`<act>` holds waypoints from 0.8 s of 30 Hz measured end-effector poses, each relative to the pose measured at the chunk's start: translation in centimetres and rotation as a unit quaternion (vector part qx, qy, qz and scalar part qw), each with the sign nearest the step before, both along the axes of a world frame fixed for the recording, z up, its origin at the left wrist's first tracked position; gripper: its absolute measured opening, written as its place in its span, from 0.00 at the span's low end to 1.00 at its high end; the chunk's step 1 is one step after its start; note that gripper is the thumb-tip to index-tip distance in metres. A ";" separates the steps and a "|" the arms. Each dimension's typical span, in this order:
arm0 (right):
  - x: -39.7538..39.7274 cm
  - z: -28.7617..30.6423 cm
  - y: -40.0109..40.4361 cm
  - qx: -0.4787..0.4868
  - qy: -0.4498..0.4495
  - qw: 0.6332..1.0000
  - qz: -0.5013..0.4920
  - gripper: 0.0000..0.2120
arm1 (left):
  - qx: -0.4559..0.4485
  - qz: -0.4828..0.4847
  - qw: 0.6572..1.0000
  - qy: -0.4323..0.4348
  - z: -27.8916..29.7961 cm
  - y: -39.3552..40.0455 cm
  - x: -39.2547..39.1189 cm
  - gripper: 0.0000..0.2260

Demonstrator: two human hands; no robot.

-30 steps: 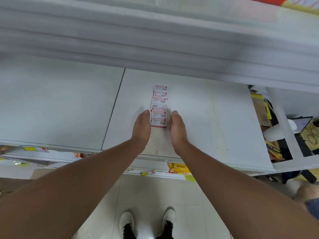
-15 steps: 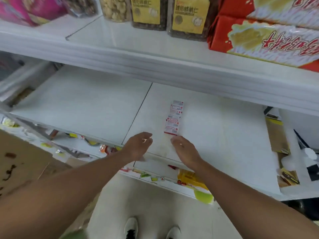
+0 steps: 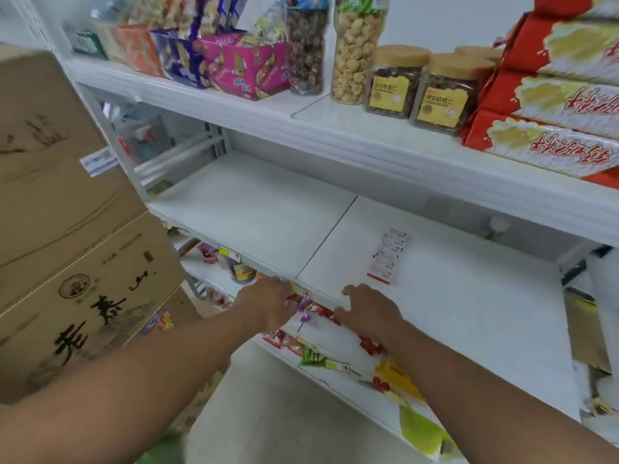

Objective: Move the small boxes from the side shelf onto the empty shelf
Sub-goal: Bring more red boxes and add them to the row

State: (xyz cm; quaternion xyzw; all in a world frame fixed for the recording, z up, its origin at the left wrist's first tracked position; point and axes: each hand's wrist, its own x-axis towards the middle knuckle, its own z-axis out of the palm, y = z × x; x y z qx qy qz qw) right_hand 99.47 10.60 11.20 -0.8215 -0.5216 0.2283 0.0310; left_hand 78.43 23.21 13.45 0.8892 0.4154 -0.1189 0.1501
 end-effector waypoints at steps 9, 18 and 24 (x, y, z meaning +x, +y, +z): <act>-12.1 2.9 -1.7 0.023 -0.026 0.999 0.035 0.22 | 0.054 0.031 0.998 -0.027 1.1 -4.0 -13.0 0.23; -25.2 2.7 -3.8 -0.014 -0.042 0.992 0.119 0.35 | 0.033 0.109 0.992 -0.049 -0.4 -9.5 -27.3 0.20; -31.5 3.4 -4.6 -0.005 -0.047 0.984 0.172 0.33 | 0.025 0.165 0.985 -0.050 -0.7 -12.9 -33.4 0.18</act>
